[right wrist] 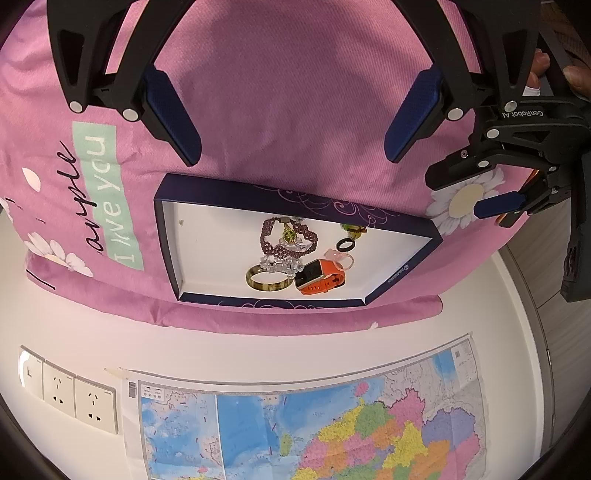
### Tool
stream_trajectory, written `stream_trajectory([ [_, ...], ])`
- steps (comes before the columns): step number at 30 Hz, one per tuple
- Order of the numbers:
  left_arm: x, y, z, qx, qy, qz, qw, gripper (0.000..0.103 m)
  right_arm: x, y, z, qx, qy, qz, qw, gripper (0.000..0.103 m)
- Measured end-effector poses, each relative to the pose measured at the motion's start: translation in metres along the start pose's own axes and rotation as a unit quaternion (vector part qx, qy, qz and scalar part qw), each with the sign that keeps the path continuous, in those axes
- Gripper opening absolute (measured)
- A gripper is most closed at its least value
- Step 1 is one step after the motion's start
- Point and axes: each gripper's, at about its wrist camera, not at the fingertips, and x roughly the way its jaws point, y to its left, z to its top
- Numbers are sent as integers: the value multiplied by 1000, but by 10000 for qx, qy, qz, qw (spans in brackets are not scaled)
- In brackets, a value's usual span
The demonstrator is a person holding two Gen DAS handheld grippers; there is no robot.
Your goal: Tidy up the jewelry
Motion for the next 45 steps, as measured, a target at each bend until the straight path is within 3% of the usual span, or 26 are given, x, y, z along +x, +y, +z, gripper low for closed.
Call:
stream_trajectory([
  [45, 5, 0, -2, -2, 59, -8, 10000, 97, 2, -1, -2, 32, 29, -11, 10000, 96],
])
